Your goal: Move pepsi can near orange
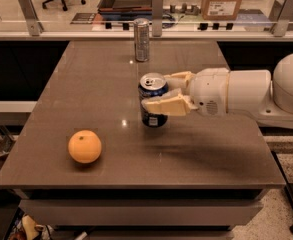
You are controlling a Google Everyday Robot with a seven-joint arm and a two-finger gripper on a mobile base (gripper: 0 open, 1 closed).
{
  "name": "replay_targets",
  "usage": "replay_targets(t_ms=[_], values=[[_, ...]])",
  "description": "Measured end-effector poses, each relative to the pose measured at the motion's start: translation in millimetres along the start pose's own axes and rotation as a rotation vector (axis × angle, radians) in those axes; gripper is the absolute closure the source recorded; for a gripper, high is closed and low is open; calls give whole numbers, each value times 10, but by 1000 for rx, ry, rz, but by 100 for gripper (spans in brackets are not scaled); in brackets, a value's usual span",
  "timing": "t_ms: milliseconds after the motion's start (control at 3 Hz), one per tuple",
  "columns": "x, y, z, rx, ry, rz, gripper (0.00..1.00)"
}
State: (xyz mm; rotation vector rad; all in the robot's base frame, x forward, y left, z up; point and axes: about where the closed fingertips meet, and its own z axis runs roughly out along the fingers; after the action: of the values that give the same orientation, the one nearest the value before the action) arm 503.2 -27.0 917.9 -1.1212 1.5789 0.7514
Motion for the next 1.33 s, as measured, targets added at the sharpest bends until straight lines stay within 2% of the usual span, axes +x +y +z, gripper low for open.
replay_targets(t_ms=[333,667,1000,1333], values=[[108,162,46,-25,-38,6,100],[171,319,116,-42,-42,20,100],[212,485,208,-68,-13,48,100],[202,499,221,-71,-12,46,83]])
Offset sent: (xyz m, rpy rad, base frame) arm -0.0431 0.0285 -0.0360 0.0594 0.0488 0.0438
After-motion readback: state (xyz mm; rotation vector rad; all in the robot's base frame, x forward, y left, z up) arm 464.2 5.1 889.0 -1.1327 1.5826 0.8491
